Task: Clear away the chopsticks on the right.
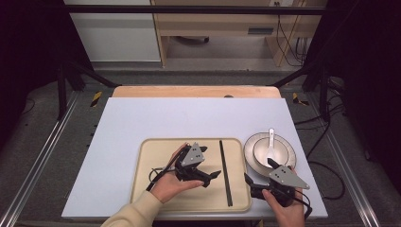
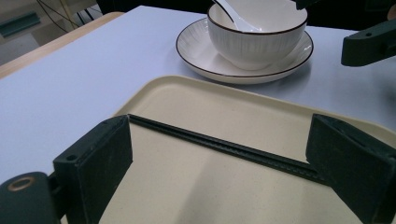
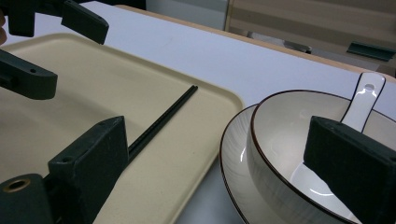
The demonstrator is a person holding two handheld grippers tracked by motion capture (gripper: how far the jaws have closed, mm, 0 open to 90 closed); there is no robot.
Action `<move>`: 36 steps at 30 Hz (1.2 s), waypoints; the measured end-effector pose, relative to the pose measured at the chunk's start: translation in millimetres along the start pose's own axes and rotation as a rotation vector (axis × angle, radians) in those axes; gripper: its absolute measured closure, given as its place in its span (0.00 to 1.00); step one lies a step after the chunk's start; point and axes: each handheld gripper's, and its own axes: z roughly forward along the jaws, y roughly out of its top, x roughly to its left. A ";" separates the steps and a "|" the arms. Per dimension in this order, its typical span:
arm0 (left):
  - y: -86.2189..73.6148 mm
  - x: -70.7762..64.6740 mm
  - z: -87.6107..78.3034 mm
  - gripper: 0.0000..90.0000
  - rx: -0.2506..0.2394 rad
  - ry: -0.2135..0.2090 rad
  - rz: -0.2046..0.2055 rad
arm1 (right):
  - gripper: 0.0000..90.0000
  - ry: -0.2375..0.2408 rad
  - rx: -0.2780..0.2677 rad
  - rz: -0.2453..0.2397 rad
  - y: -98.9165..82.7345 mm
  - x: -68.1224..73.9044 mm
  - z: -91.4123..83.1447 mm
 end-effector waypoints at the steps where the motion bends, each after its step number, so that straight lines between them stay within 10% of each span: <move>1: -0.3 0.4 -2.1 0.07 -0.006 0.001 -0.001 | 0.07 0.000 0.000 -0.001 0.1 0.1 0.0; 14: -11.3 19.5 -46.4 0.06 -0.081 0.053 -0.023 | 0.08 0.038 -0.017 0.017 7.7 3.1 9.0; 36: -63.6 91.8 -138.2 0.06 -0.168 0.246 -0.102 | 0.09 0.043 -0.050 -0.022 28.4 1.1 27.9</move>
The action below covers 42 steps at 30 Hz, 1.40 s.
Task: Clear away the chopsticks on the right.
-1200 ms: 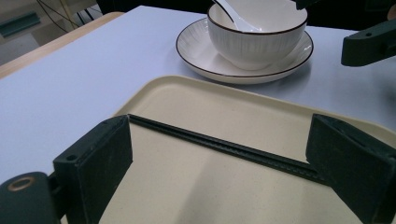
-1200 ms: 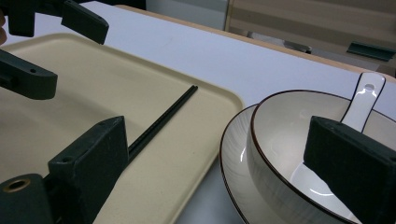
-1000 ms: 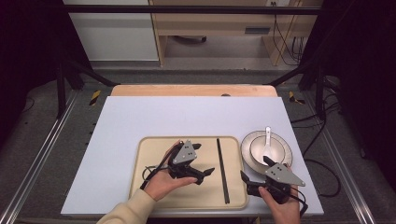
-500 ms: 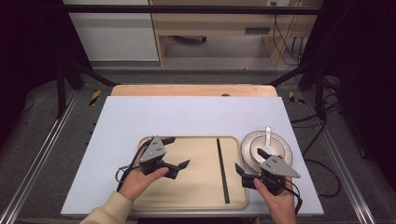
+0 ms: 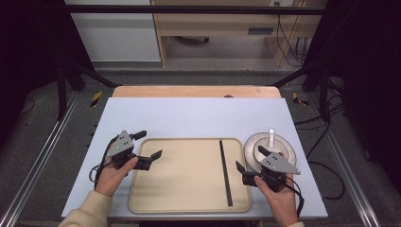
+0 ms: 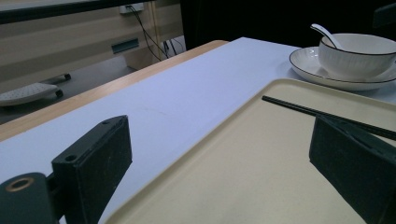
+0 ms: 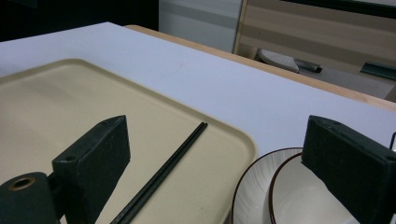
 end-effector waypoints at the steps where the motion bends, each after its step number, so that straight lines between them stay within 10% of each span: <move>1: 0.0 0.0 0.0 0.06 0.000 0.000 0.000 | 0.09 0.000 0.000 0.000 0.0 0.0 0.0; 42: -25.2 -0.7 -77.0 0.03 -0.119 0.031 -0.019 | 0.07 -0.014 -0.019 0.055 -11.5 -3.2 -10.7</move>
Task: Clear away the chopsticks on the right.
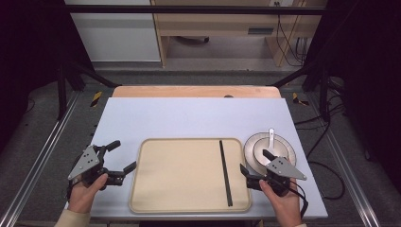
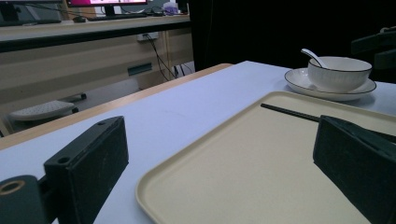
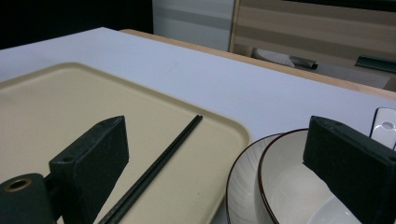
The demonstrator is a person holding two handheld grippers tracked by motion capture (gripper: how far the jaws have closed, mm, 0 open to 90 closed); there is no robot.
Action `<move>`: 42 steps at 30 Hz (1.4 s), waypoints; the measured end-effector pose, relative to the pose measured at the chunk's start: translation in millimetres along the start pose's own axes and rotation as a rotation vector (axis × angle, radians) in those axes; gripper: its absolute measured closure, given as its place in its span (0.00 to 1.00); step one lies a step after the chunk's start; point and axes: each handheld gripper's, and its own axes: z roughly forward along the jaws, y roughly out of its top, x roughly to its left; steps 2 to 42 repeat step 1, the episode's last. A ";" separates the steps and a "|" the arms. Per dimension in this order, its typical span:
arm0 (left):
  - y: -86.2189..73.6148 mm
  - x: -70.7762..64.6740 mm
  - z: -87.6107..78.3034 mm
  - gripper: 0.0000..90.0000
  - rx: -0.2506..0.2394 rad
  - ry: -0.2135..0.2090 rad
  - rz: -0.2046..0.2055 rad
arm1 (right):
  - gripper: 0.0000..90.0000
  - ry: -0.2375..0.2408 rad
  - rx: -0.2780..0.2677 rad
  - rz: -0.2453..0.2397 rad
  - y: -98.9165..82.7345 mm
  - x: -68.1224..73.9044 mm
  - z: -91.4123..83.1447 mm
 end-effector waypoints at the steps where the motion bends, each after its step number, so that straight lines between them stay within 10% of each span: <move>1: -1.2 -1.0 -1.4 0.03 0.002 0.001 0.000 | 0.07 0.005 -0.002 0.001 1.2 1.4 0.5; 42: -1.2 -1.0 -1.4 0.03 0.002 0.001 0.000 | 0.07 0.005 -0.002 0.001 1.2 1.4 0.5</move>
